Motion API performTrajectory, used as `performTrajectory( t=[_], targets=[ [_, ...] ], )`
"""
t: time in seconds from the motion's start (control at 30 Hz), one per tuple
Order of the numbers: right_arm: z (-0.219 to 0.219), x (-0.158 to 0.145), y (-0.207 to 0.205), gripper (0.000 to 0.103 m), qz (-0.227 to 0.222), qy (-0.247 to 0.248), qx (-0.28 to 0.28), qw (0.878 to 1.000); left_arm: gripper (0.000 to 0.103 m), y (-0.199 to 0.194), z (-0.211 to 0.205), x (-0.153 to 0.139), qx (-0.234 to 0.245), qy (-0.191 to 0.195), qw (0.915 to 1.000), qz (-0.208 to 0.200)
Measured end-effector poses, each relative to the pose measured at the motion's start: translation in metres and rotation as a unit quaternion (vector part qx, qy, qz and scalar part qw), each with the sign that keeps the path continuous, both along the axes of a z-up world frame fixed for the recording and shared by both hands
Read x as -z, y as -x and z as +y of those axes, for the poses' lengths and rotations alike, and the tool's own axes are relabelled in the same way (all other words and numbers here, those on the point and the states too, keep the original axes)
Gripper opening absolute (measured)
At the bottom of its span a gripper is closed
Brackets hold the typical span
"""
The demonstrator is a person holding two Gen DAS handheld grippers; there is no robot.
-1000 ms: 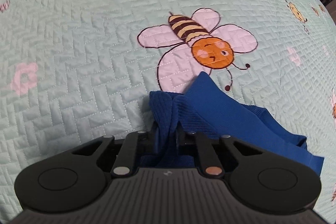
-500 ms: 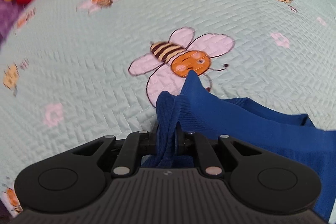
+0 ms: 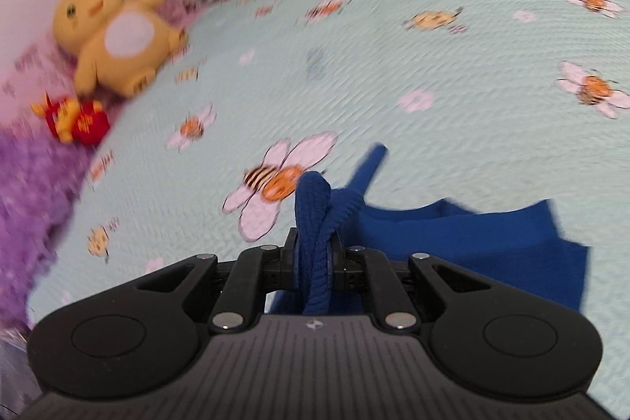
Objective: Fold clothes
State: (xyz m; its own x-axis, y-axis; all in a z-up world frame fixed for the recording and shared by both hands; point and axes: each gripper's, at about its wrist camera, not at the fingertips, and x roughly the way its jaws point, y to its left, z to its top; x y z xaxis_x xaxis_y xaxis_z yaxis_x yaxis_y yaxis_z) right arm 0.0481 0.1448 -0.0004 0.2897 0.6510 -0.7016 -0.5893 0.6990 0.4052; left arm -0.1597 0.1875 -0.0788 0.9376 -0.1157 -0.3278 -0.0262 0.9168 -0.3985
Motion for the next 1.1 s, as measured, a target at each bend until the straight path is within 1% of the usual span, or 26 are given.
performTrajectory(
  t=[0.07,0.13,0.23,0.27,0.3,0.43,0.53,0.6,0.63,0.67,0.7,0.73,0.77,0.8,0.83,0.87,0.9,0.93,1.0,1.07,1.1],
  targets=[
    [-0.033,0.001,-0.014,0.011,0.003,-0.016,0.013,1.0,0.02,-0.012,-0.025,0.001,0.022,-0.027,0.9993,0.013],
    [-0.066,0.011,-0.03,0.011,0.01,-0.021,0.028,0.999,0.018,-0.032,-0.047,0.008,0.039,-0.051,0.9974,0.034],
    [-0.11,0.039,-0.056,0.011,0.033,-0.044,0.05,0.997,0.018,-0.063,-0.081,0.019,0.065,-0.087,0.9919,0.065],
    [-0.12,0.052,-0.063,0.011,0.04,-0.046,0.056,0.997,0.018,-0.073,-0.092,0.022,0.073,-0.099,0.9895,0.075],
    [-0.129,0.065,-0.07,0.011,0.047,-0.049,0.062,0.996,0.018,-0.08,-0.099,0.03,0.079,-0.104,0.9872,0.092],
    [-0.161,0.118,-0.09,0.011,0.082,-0.075,0.086,0.99,0.016,-0.095,-0.123,0.058,0.1,-0.143,0.9751,0.137],
    [-0.18,0.147,-0.092,0.011,0.106,-0.105,0.091,0.985,0.017,-0.102,-0.125,0.076,0.099,-0.163,0.9666,0.171],
    [-0.184,0.161,-0.09,0.016,0.11,-0.11,0.09,0.984,0.017,-0.1,-0.127,0.083,0.1,-0.18,0.9601,0.189],
    [-0.187,0.168,-0.09,0.017,0.113,-0.112,0.09,0.983,0.017,-0.099,-0.127,0.084,0.099,-0.186,0.959,0.189],
    [-0.193,0.17,-0.089,0.019,0.12,-0.128,0.094,0.98,0.019,-0.1,-0.126,0.082,0.096,-0.185,0.9596,0.189],
    [-0.199,0.172,-0.088,0.019,0.127,-0.145,0.099,0.976,0.026,-0.101,-0.126,0.08,0.093,-0.184,0.9603,0.188],
    [-0.205,0.174,-0.088,0.021,0.133,-0.161,0.103,0.972,0.03,-0.103,-0.125,0.079,0.09,-0.179,0.9616,0.187],
    [-0.212,0.169,-0.084,0.026,0.121,-0.162,0.112,0.973,0.034,-0.105,-0.124,0.078,0.088,-0.174,0.9629,0.187],
    [-0.219,0.164,-0.08,0.03,0.108,-0.164,0.121,0.973,0.036,-0.105,-0.127,0.076,0.088,-0.174,0.9634,0.184],
    [-0.226,0.159,-0.076,0.037,0.095,-0.165,0.13,0.973,0.036,-0.104,-0.129,0.074,0.089,-0.174,0.9637,0.182],
    [-0.232,0.152,-0.07,0.039,0.083,-0.166,0.131,0.974,0.039,-0.104,-0.132,0.072,0.089,-0.175,0.9639,0.18],
    [-0.237,0.144,-0.064,0.039,0.071,-0.166,0.131,0.975,0.044,-0.102,-0.134,0.07,0.095,-0.171,0.9649,0.175],
    [-0.238,0.141,-0.055,0.04,0.068,-0.169,0.119,0.976,0.046,-0.1,-0.137,0.069,0.102,-0.167,0.9658,0.17],
    [-0.238,0.135,-0.038,0.043,0.061,-0.176,0.095,0.978,0.049,-0.096,-0.141,0.066,0.115,-0.163,0.9665,0.162],
    [-0.238,0.128,-0.02,0.05,0.053,-0.182,0.071,0.979,0.05,-0.091,-0.14,0.065,0.122,-0.16,0.9665,0.159],
    [-0.238,0.125,-0.011,0.05,0.05,-0.185,0.059,0.98,0.05,-0.089,-0.137,0.065,0.123,-0.155,0.967,0.161]
  ],
)
